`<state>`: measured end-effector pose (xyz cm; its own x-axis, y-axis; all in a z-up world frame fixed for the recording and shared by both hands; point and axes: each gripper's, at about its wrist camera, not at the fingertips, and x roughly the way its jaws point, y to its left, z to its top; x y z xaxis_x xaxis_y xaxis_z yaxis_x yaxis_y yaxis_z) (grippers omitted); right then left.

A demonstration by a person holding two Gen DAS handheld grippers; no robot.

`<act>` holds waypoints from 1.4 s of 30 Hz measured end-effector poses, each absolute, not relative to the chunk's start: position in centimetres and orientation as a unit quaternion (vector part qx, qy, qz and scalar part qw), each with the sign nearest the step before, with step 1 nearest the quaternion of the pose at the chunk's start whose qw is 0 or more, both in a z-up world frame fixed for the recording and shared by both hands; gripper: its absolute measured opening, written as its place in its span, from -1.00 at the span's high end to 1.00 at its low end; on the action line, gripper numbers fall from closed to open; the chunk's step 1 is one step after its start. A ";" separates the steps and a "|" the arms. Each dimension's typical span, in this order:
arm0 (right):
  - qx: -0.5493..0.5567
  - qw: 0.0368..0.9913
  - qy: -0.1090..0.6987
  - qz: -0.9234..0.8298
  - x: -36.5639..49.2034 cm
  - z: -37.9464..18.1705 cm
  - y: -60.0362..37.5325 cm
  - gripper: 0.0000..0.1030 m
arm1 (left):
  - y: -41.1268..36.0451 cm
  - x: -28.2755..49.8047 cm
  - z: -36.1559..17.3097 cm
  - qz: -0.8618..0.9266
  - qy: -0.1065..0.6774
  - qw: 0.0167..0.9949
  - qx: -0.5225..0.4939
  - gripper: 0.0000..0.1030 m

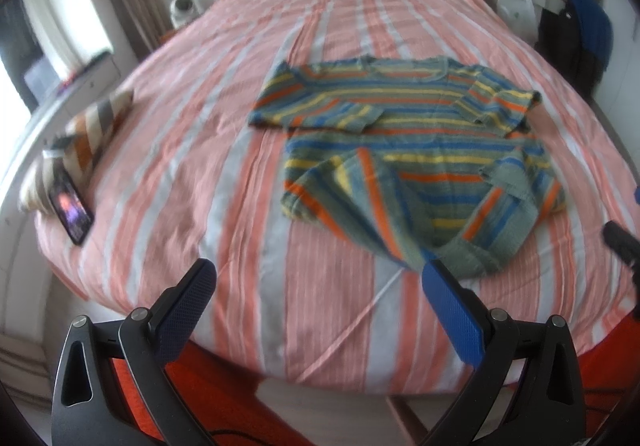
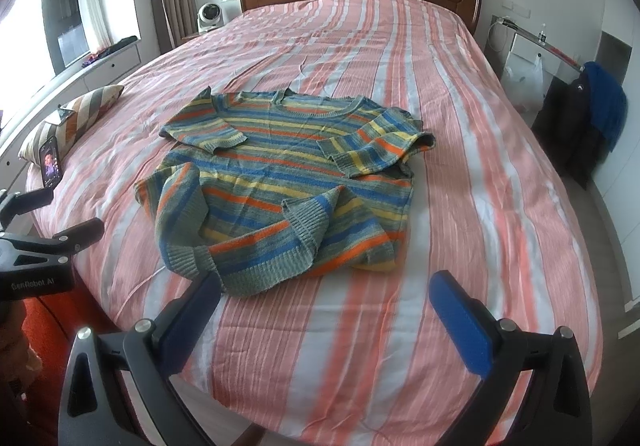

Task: Fold small clothes
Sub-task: 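Grasp the sweater hem with the left gripper while the right gripper grasps the hem too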

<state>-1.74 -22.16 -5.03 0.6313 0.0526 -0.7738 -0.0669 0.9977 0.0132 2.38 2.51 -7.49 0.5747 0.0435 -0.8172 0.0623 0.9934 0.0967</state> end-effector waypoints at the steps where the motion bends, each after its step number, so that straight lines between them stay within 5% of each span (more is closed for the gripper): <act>1: -0.018 0.905 0.425 0.024 -1.5 -5.3 -22.6 -0.99 | 3.4 2.7 -8.0 -0.005 0.469 0.882 0.043 -0.99; 6: -0.045 0.887 0.455 0.057 1.4 -8.1 -22.4 -0.99 | 5.4 4.0 -9.5 -0.078 0.483 0.872 -0.032 -0.98; 10: -0.063 0.862 0.488 0.121 6.2 -11.6 -19.0 -0.98 | 0.7 7.0 -10.7 -0.123 0.488 0.864 0.010 -0.98; 11: -0.080 0.856 0.496 0.117 7.4 -12.8 -18.3 -0.95 | -0.5 8.0 -11.2 -0.120 0.494 0.861 0.029 -0.91; 12: -0.092 0.851 0.504 0.112 8.3 -13.8 -18.0 -0.87 | -1.5 9.0 -12.1 -0.113 0.500 0.857 0.049 -0.50; 13: -0.100 0.839 0.524 0.104 9.6 -15.4 -17.7 -0.41 | -2.4 9.8 -13.2 -0.103 0.511 0.851 0.070 -0.12; 14: -0.086 0.836 0.531 0.108 9.9 -15.7 -17.9 0.05 | -2.8 10.3 -14.2 -0.099 0.529 0.839 0.080 0.81; 15: -0.060 0.840 0.528 0.110 9.8 -15.3 -18.6 0.18 | -2.5 10.3 -14.8 -0.097 0.542 0.831 0.074 0.87; 17: -0.040 0.850 0.513 0.112 8.3 -13.6 -19.9 0.90 | -0.5 8.5 -13.9 -0.113 0.530 0.840 0.025 0.88; 23: 0.031 0.846 0.512 0.148 -1.0 -8.5 -24.6 0.90 | 6.2 -3.0 -10.2 -0.154 0.525 0.837 -0.030 0.89; 29: 0.048 0.784 0.608 0.118 -7.7 -13.5 -26.0 0.84 | 9.2 -11.4 -12.9 -0.097 0.588 0.802 0.043 0.83; 31: 0.072 0.769 0.628 0.100 -8.3 -14.9 -27.4 0.65 | 10.6 -12.1 -12.6 -0.092 0.589 0.803 0.022 0.53; 33: 0.112 0.774 0.616 0.090 -8.4 -14.7 -29.3 0.28 | 12.1 -11.7 -11.8 -0.082 0.577 0.813 -0.021 -0.38; 35: 0.147 0.793 0.586 0.085 -8.1 -13.7 -30.8 -0.22 | 12.8 -11.2 -10.9 -0.077 0.558 0.824 -0.055 -0.60; 40: 0.196 0.795 0.565 0.106 -5.5 -14.4 -31.8 -0.28 | 10.3 -8.9 -13.3 -0.087 0.594 0.800 -0.008 -0.50; 42: 0.169 0.784 0.589 0.100 -4.9 -16.3 -31.1 -0.28 | 9.0 -8.9 -15.0 -0.089 0.614 0.784 0.024 -0.04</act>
